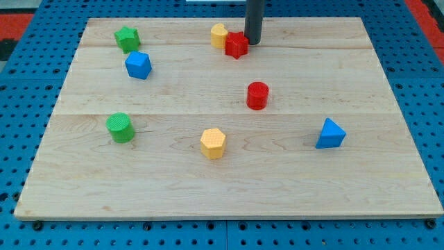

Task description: Separate the yellow heart from the red star

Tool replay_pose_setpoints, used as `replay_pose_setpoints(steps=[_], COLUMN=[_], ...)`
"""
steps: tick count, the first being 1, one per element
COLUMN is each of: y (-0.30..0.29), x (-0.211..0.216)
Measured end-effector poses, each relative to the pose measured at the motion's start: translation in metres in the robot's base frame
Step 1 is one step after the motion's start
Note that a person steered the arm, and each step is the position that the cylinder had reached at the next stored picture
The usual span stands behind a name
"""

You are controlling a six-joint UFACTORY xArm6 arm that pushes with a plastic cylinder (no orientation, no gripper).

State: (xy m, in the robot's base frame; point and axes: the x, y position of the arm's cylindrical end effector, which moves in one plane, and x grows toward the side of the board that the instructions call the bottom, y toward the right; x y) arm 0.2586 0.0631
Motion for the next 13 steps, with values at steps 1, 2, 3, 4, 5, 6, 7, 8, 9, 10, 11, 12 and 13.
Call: replay_pose_setpoints(steps=[1,2,3,4,5,6,7,8,9,10,11,12,13], y=[-0.019,-0.088,-0.102,-0.061,-0.03,-0.049,-0.05,-0.05,-0.036,0.008,0.012,0.007,0.001], x=[-0.037,-0.045,-0.019,0.015,0.026,0.026,0.014,0.008,0.007,0.014,0.02,0.028,0.029])
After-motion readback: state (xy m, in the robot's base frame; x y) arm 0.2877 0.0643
